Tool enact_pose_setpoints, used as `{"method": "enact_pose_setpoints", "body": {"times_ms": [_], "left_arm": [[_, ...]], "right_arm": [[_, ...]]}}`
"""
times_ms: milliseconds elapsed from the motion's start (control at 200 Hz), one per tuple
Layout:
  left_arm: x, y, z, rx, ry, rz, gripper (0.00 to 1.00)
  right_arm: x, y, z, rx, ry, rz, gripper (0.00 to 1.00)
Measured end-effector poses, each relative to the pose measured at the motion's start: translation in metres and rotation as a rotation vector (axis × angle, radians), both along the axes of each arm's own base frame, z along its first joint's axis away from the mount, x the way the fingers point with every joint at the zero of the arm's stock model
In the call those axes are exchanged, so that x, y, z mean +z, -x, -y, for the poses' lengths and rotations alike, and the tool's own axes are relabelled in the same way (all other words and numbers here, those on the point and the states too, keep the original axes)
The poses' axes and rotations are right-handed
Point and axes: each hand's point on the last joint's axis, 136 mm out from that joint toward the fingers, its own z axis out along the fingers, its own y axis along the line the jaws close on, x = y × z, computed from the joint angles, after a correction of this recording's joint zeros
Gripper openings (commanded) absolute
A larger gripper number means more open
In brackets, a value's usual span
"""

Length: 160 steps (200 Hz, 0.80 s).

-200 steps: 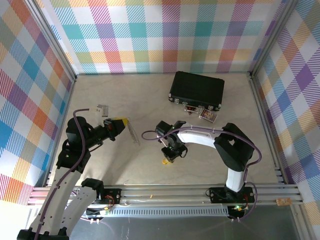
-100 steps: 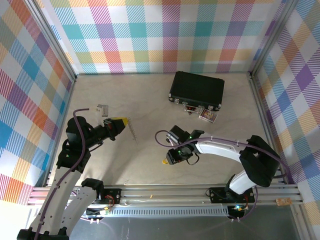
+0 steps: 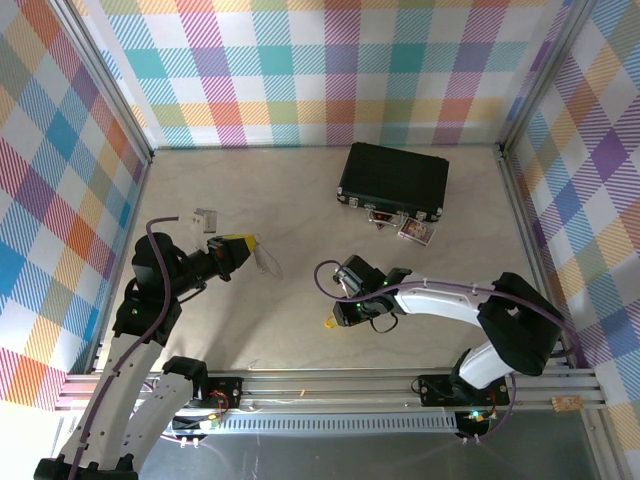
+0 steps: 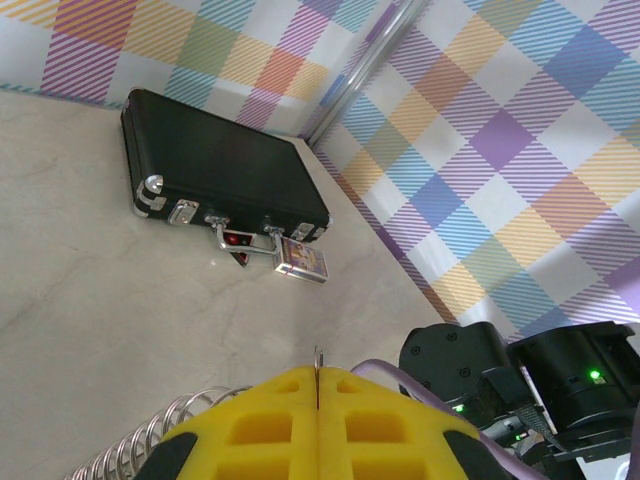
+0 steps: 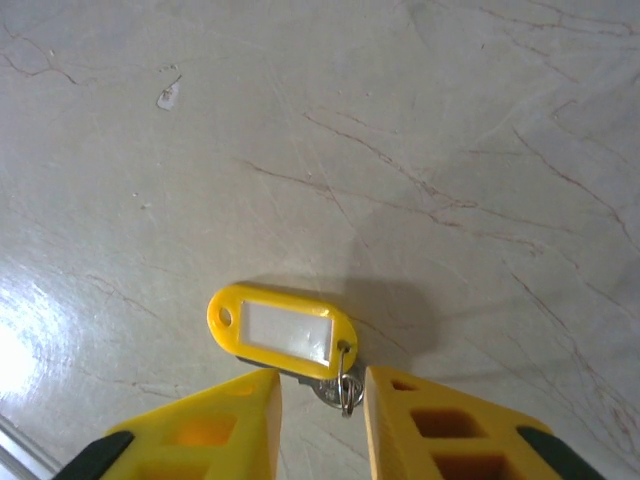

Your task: Put the keys on the keyring

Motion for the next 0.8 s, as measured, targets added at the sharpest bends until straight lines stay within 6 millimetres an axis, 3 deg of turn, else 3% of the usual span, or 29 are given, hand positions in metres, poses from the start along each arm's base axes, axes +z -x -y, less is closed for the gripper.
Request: {"method": "enact_pose_setpoints", "body": {"times_ms": [585,800], "left_arm": [[0.0,0.001,0.001,-0.008,0.002,0.001,0.0],[0.001,0.001,0.001,-0.008,0.004,0.0,0.0]], "right_arm": [[-0.009,0.0,0.003,0.006,0.032,-0.005,0.06],[-0.005,0.001,0.01,0.028,0.084,-0.002,0.03]]}}
